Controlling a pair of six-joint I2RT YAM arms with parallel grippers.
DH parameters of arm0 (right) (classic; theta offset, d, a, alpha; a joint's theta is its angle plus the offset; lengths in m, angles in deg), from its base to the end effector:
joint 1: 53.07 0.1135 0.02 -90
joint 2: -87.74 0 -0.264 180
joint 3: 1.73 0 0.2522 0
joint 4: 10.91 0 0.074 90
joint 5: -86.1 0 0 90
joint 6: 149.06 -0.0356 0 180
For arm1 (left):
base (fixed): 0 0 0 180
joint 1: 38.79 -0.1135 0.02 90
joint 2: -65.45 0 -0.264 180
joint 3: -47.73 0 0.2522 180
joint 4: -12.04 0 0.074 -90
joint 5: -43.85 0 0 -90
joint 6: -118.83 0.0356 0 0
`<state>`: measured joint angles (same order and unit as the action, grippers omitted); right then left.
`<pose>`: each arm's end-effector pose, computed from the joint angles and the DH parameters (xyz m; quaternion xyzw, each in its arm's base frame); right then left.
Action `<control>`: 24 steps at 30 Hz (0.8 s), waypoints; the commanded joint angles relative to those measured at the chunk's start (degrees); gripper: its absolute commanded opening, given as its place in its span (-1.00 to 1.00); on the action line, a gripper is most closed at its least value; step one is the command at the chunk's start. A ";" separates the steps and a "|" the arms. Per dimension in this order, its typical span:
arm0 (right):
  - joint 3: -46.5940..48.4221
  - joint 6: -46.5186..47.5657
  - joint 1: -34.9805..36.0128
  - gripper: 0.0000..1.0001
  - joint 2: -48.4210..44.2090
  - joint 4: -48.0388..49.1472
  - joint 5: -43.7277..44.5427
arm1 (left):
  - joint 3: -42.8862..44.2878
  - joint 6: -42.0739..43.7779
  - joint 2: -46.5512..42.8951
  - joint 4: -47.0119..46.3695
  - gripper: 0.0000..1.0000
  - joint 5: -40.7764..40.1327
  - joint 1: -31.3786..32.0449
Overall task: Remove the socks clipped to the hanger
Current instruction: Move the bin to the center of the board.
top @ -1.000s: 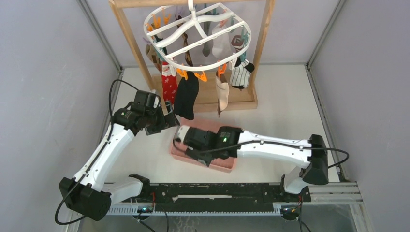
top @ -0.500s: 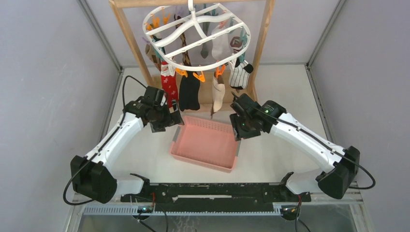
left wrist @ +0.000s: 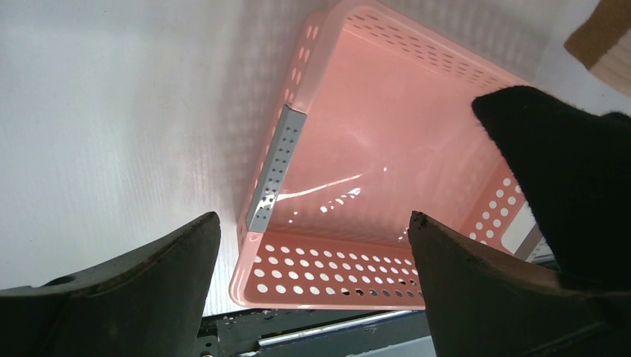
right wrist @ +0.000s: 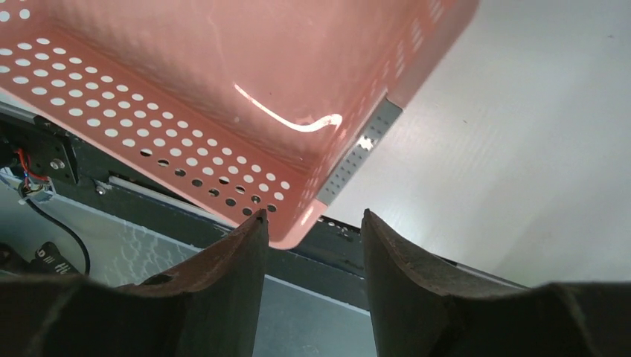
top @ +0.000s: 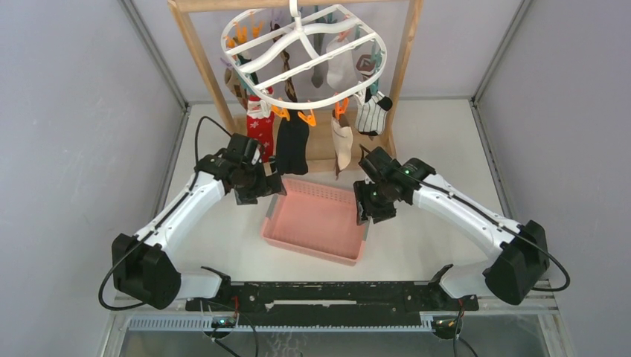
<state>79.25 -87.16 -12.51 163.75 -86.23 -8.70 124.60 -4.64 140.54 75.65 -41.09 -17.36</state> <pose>0.1836 0.1611 0.2884 -0.1139 0.9779 0.1302 0.1175 0.2370 -0.0964 0.2799 -0.0909 0.9648 -0.1501 0.1960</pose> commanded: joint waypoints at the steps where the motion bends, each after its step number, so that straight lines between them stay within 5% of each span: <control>1: 0.12 0.38 -1.11 0.12 3.45 4.29 -3.60 | -0.96 -0.51 -2.29 -0.86 1.00 -0.02 1.73; 24: 1.01 4.06 -5.57 0.05 9.33 2.77 1.11 | -7.16 -3.48 -5.91 -0.34 0.99 -2.42 4.78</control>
<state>79.05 -84.65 -17.47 173.37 -83.37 -9.42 118.83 -6.89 136.47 76.07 -42.56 -13.03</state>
